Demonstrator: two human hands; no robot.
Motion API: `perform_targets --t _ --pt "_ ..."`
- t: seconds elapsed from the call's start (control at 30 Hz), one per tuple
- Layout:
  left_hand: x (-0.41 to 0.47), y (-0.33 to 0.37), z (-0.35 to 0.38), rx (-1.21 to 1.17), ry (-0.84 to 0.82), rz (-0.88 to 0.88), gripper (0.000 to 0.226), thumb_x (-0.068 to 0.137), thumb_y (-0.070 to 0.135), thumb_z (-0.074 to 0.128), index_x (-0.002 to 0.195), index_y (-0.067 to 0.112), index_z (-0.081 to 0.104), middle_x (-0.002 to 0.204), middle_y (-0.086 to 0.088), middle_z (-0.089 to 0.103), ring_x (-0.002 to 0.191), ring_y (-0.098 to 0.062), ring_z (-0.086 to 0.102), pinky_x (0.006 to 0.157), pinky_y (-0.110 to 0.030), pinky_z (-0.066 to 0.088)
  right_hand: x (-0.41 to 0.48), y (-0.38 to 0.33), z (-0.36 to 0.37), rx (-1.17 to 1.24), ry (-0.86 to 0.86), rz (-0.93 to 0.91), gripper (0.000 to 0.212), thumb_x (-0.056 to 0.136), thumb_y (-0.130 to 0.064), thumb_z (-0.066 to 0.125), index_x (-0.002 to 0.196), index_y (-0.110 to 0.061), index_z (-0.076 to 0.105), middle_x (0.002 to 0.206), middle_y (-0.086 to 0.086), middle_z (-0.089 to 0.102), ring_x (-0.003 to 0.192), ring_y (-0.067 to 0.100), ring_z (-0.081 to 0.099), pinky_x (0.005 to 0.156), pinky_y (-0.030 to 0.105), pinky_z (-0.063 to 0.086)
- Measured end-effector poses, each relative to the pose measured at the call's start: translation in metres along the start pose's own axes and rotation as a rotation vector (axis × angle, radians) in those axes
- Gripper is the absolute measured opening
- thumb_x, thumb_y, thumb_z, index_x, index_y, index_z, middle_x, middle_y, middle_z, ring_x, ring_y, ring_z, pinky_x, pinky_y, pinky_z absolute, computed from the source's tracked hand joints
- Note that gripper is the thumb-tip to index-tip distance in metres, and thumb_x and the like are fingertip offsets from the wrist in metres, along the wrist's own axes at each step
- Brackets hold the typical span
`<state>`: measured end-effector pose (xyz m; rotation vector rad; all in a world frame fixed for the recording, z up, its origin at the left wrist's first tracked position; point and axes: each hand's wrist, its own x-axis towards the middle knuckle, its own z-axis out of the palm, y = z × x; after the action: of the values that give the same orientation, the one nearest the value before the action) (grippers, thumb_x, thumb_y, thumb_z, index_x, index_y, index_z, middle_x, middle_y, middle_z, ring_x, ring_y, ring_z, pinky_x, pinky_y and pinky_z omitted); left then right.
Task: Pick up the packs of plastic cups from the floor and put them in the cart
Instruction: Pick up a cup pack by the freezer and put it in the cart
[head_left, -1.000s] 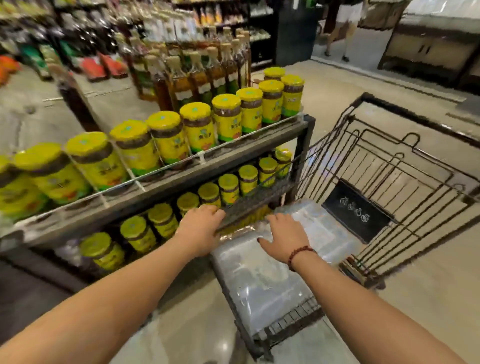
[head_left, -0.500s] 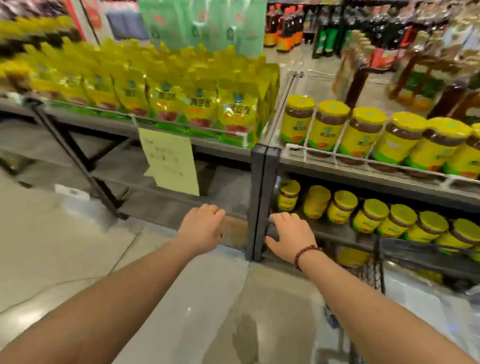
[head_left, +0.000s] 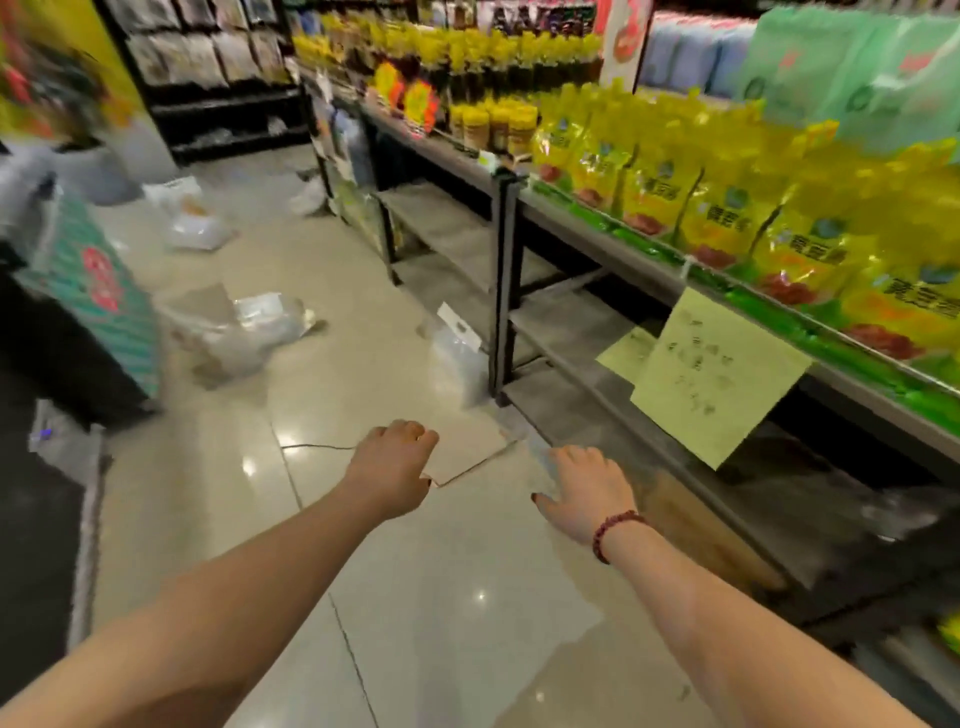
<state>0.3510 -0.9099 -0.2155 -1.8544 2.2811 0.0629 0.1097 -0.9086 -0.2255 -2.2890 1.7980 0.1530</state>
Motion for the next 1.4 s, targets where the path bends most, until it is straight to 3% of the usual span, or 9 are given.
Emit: perform_targets --t 0.17,0.57,0.87,1.4 --pt "0.015 -0.063 0.009 -0.026 -0.022 -0.154 0.051 0.090 0.036 0.055 0.137 0.019 0.043 0.141 -0.003 0.047 0.129 -0.024 0.043 0.100 -0.032 0.037 0.081 -0.037 -0.010 -0.013 -0.030 -0.158 0.064 0.095 -0.049 0.049 0.150 -0.022 0.030 0.148 0.001 0.042 0.136 0.024 0.037 0.109 0.035 0.031" --pt "0.138 -0.150 -0.016 -0.099 0.017 -0.445 0.055 0.092 0.035 0.055 0.142 0.019 0.040 0.143 0.001 0.047 0.132 -0.020 0.042 0.102 -0.031 0.036 0.301 -0.056 -0.062 -0.102 -0.059 -0.371 0.060 0.094 -0.047 0.049 0.145 -0.019 0.037 0.144 0.002 0.046 0.132 0.024 0.042 0.105 0.037 0.036" --pt "0.203 -0.234 -0.012 -0.132 -0.027 -0.534 0.054 0.092 0.036 0.055 0.141 0.020 0.041 0.141 0.000 0.048 0.130 -0.022 0.043 0.103 -0.033 0.037 0.421 -0.113 -0.071 -0.104 -0.097 -0.470 0.059 0.095 -0.047 0.048 0.147 -0.020 0.035 0.146 0.001 0.044 0.132 0.023 0.041 0.104 0.036 0.035" --pt "0.340 -0.489 -0.012 -0.140 -0.033 -0.530 0.057 0.091 0.038 0.057 0.142 0.020 0.040 0.145 -0.001 0.045 0.133 -0.023 0.041 0.106 -0.034 0.036 0.651 -0.278 -0.102 -0.082 -0.097 -0.449 0.059 0.095 -0.046 0.049 0.146 -0.020 0.036 0.146 0.001 0.043 0.136 0.023 0.037 0.109 0.034 0.030"
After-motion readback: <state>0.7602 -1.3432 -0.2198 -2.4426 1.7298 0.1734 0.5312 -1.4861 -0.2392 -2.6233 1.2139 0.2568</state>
